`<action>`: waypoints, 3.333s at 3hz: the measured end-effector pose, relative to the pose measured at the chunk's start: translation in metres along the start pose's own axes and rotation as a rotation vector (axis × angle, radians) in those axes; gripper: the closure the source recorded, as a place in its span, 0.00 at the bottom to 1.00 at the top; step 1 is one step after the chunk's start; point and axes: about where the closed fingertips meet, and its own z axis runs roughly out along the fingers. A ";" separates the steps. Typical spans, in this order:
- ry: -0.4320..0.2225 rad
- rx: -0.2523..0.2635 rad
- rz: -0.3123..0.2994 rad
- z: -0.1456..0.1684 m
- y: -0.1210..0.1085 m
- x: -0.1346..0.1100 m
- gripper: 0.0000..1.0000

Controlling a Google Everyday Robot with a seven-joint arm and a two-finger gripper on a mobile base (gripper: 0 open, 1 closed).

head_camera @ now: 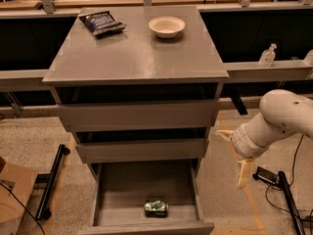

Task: Pick green can from bottom drawer and place on counter

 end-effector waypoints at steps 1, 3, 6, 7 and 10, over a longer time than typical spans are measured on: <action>-0.065 -0.007 0.001 0.059 -0.012 0.005 0.00; -0.110 0.036 0.026 0.081 -0.026 0.005 0.00; -0.242 0.151 0.150 0.212 -0.075 0.003 0.00; -0.237 0.150 0.144 0.213 -0.075 0.002 0.00; -0.161 0.032 0.186 0.331 -0.063 0.022 0.00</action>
Offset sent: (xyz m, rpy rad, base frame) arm 0.0158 0.0139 -0.0371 0.0462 -0.0030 0.0087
